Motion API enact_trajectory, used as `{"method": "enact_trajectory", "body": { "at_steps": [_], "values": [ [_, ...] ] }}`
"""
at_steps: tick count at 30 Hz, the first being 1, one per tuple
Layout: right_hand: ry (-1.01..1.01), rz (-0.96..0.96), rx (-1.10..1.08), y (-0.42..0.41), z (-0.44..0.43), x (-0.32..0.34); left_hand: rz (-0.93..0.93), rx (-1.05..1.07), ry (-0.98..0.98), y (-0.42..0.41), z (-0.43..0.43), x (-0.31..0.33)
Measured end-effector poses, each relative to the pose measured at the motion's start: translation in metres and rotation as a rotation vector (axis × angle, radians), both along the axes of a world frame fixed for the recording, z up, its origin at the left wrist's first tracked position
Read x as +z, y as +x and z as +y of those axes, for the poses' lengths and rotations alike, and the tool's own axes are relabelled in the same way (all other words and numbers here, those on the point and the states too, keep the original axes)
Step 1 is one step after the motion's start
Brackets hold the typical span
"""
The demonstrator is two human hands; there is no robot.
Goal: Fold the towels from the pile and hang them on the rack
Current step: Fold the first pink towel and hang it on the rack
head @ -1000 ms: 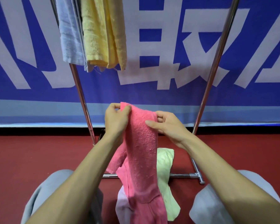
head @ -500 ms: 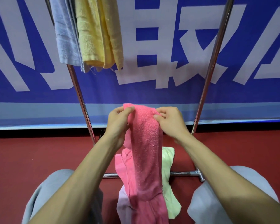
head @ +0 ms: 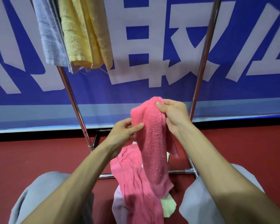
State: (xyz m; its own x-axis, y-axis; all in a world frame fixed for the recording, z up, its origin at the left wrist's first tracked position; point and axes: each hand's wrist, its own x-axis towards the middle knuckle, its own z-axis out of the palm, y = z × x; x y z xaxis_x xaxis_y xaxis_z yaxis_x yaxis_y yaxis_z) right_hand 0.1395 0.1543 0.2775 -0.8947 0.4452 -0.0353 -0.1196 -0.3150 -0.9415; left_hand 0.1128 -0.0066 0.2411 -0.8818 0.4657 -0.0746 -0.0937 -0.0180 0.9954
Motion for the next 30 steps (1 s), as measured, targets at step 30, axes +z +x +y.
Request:
{"method": "enact_trajectory", "body": {
  "at_steps": [30],
  "values": [
    [0.32,-0.027,0.238,-0.001,-0.019,-0.015,-0.108,0.192,0.123,-0.012,-0.028,0.027]
  ]
}}
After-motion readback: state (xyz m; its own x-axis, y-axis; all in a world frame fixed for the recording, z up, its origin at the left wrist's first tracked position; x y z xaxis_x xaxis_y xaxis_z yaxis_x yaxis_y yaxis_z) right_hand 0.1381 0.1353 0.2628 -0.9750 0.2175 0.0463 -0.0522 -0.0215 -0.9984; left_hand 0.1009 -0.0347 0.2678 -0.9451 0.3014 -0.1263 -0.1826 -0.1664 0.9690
